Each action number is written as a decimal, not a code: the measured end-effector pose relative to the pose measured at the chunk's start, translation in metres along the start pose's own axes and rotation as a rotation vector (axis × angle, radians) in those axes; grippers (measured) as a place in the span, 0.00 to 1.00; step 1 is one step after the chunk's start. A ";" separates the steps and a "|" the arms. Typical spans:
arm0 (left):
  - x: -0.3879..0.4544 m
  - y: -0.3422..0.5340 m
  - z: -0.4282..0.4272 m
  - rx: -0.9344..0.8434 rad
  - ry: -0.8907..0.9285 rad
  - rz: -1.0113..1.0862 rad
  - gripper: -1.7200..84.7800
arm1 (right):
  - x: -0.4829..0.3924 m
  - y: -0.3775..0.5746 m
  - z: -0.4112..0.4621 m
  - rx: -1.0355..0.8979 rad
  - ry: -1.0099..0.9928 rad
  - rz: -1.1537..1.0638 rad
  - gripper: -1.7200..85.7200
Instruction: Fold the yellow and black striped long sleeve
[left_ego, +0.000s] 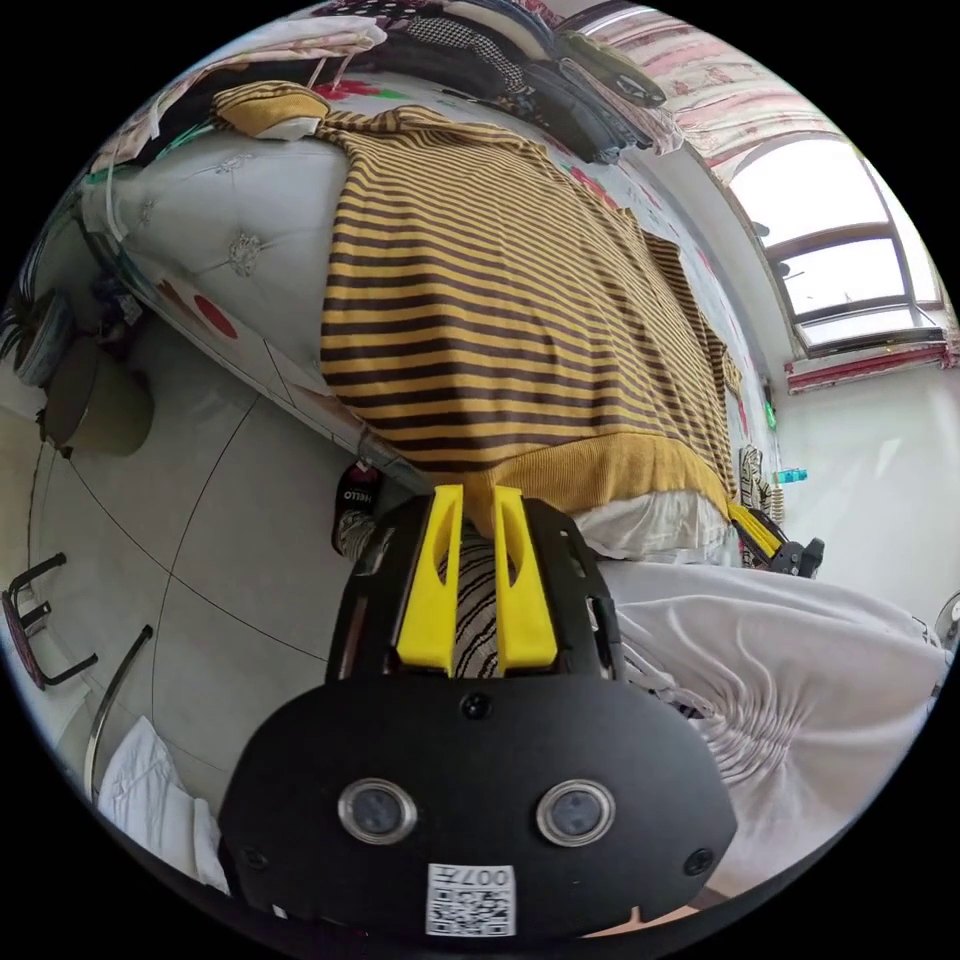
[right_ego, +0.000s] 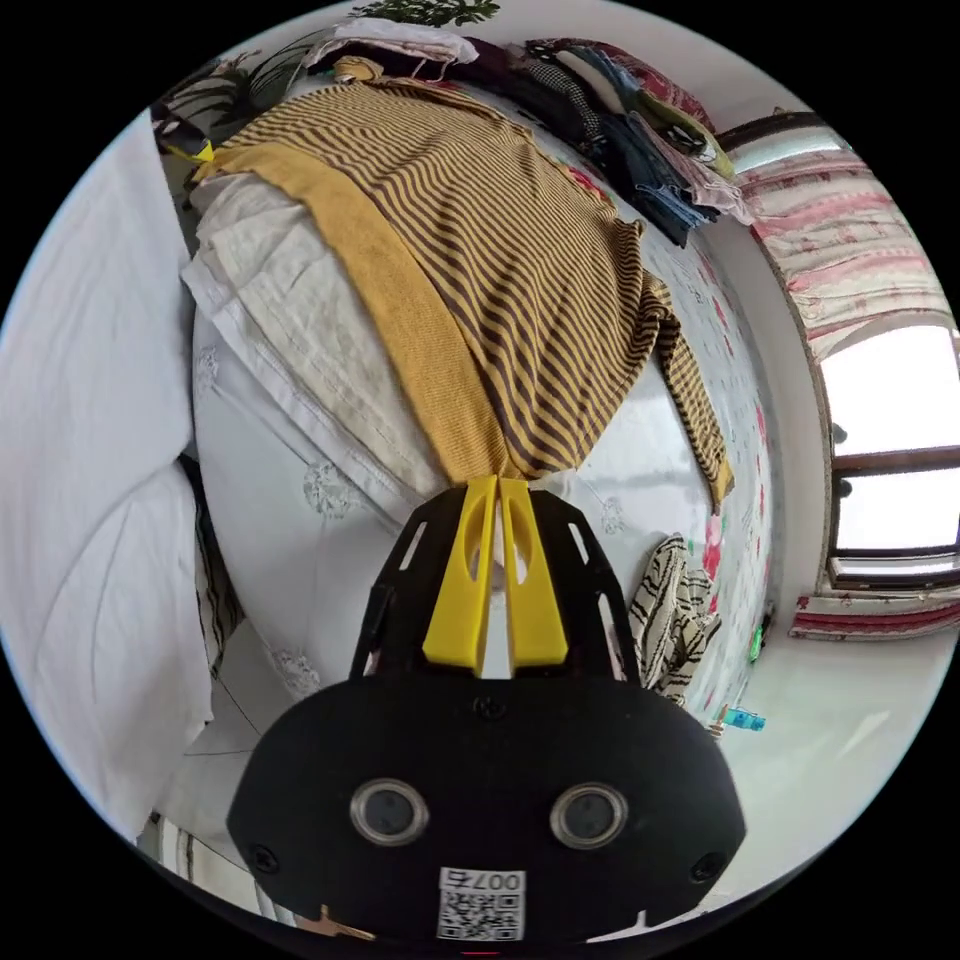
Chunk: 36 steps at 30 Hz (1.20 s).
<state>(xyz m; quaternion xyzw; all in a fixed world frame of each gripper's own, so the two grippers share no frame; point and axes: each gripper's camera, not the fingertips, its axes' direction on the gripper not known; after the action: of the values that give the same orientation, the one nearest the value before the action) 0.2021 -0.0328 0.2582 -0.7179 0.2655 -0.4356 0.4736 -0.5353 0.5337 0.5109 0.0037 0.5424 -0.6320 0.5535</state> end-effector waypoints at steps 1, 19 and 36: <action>0.000 0.003 -0.005 0.011 0.007 0.000 0.04 | -0.002 0.003 0.000 -0.008 0.019 -0.016 0.02; 0.006 -0.205 -0.111 0.206 -0.347 0.151 0.21 | 0.065 -0.092 -0.063 0.111 -0.056 0.277 0.02; -0.042 -0.374 -0.154 0.028 -0.343 0.397 0.06 | 0.068 -0.235 -0.063 0.176 -0.201 0.337 0.02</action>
<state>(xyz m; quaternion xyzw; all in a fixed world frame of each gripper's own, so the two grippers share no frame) 0.0351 0.0852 0.6093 -0.7086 0.3109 -0.2099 0.5976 -0.7645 0.4822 0.6042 0.0796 0.4189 -0.5724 0.7004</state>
